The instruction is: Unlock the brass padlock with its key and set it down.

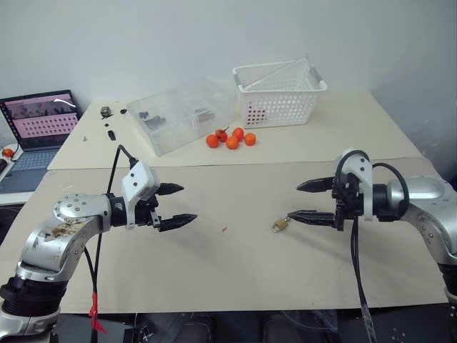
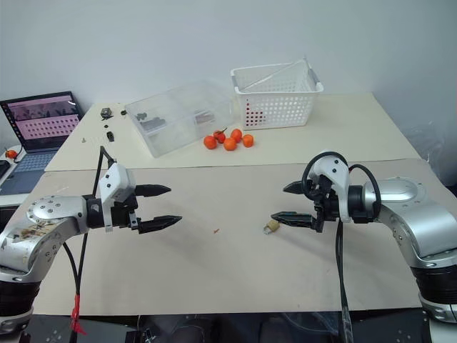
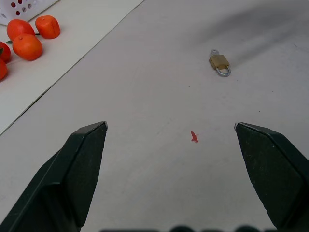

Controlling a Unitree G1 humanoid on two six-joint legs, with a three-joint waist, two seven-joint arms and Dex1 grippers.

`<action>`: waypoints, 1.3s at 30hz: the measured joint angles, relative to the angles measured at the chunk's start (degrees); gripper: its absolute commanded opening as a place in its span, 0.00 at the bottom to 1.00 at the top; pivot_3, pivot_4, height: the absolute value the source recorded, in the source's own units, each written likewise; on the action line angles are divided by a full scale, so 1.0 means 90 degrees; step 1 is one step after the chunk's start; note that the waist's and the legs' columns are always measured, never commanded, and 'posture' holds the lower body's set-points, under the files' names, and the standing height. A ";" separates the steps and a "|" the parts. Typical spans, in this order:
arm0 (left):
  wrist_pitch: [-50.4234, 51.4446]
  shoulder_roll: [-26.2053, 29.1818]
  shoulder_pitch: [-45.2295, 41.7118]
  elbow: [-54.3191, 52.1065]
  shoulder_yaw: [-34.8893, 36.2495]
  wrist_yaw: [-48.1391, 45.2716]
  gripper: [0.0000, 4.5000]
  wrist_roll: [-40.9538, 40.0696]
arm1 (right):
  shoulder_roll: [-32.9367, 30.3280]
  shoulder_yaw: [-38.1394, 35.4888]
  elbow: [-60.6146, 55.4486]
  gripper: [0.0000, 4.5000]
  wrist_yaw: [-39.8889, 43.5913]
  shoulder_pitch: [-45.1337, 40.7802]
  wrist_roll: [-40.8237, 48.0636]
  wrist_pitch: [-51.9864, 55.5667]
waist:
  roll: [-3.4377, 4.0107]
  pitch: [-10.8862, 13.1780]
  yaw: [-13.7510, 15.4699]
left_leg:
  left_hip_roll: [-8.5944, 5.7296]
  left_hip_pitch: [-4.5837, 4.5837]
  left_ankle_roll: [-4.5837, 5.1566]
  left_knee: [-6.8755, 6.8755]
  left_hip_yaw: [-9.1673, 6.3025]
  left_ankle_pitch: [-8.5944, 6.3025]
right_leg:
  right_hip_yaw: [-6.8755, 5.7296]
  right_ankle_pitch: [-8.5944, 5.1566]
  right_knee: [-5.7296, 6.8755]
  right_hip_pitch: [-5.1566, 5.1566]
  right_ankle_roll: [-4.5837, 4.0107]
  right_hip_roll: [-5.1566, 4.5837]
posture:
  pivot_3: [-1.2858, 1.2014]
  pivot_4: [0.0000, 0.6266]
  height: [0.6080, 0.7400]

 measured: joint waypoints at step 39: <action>-0.0190 0.0195 0.0093 -0.0028 -0.0286 0.0148 1.00 0.0965 | 0.2003 0.2290 0.6506 0.80 0.2440 -0.2177 -0.3480 -0.6309 | -0.0022 0.0012 -0.0045 | 0.0098 0.0059 -0.0015 -0.0002 0.0093 -0.0017 | 0.0128 0.0056 0.0011 -0.0013 -0.0086 0.0115 | 0.52 0.24 1.00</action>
